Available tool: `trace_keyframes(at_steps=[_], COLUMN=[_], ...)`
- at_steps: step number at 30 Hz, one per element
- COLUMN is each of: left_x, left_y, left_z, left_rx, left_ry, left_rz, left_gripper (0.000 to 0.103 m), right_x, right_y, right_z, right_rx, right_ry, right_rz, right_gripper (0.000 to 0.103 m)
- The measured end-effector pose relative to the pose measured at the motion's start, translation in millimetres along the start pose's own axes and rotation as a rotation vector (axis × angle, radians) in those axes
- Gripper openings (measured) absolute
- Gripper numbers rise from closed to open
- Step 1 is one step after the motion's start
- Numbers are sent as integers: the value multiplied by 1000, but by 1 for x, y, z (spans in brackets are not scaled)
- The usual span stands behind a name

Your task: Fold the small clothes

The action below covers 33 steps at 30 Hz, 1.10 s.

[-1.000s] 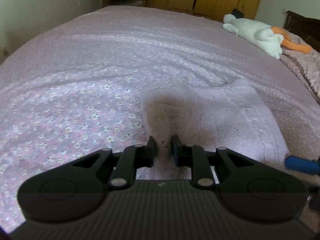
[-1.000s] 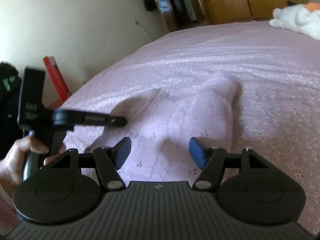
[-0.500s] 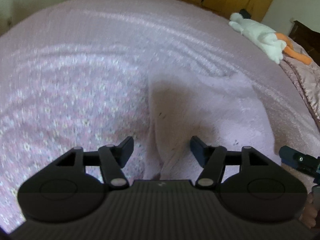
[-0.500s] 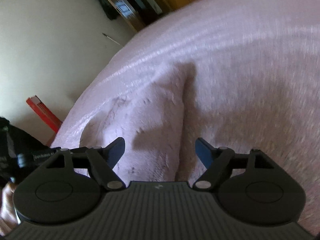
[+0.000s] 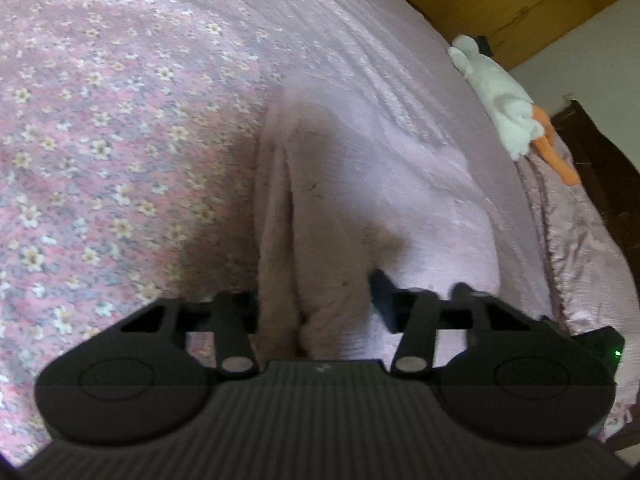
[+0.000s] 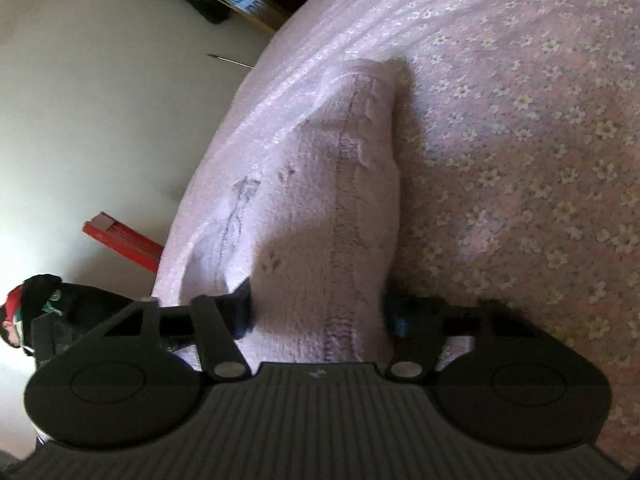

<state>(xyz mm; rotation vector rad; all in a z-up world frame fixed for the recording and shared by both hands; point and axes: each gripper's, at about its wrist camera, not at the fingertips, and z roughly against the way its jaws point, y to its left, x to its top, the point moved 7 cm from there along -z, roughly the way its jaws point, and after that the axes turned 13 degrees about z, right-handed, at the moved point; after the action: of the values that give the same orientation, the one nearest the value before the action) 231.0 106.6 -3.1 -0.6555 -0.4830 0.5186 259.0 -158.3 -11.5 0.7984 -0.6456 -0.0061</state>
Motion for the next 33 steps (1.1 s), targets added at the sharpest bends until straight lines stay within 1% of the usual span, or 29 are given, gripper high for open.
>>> trace_keyframes(at_steps=[1, 2, 5, 7, 9, 12, 15, 18, 21, 23, 24, 26, 27, 28, 31, 33], left_x=[0, 0, -4, -13, -26, -49, -78, -108, -134, -147, -153, -161, -163, -165, -163, -163], left_y=[-2, -4, -15, -22, -30, -43, -54, -62, -61, -57, -55, -47, -44, -42, -37, -37], left_z=[3, 6, 19, 24, 27, 32, 36, 40, 43, 42, 39, 36, 34, 33, 37, 42], left_rx=[-9, -24, -87, -112, -128, -144, -147, -132, -110, -72, -38, 29, 56, 66, 62, 73], left_ry=[2, 7, 28, 54, 80, 111, 142, 162, 178, 182, 180, 166, 154, 146, 131, 117], left_rz=[-1, -1, 8, 13, 8, -15, -50, -121, -166, -188, -202, -239, -258, -264, -257, -265], left_gripper=[40, 38, 38, 38, 38, 38, 38, 38, 38, 39, 40, 41, 43, 44, 44, 47], right_x=[2, 4, 13, 19, 21, 15, 4, -11, -31, -47, -57, -71, -79, -85, -100, -104], right_y=[2, 6, 20, 31, 40, 50, 54, 52, 44, 39, 35, 29, 26, 23, 12, 8], right_z=[1, 7, 27, 44, 63, 94, 124, 153, 173, 178, 182, 179, 176, 175, 169, 168], right_rx=[-2, -2, 15, 6, -21, -67, -98, -122, -146, -166, -173, -193, -211, -227, -271, -269], right_ry=[-2, -5, -23, -24, -15, 7, 15, 18, 27, 35, 41, 53, 57, 56, 46, 31], right_rz=[-3, -1, -16, -1, 40, 86, 93, 81, 59, 44, 43, 37, 36, 41, 60, 59], right_gripper=[56, 54, 52, 52, 52, 52, 52, 52, 53, 53, 53, 53, 54, 54, 58, 60])
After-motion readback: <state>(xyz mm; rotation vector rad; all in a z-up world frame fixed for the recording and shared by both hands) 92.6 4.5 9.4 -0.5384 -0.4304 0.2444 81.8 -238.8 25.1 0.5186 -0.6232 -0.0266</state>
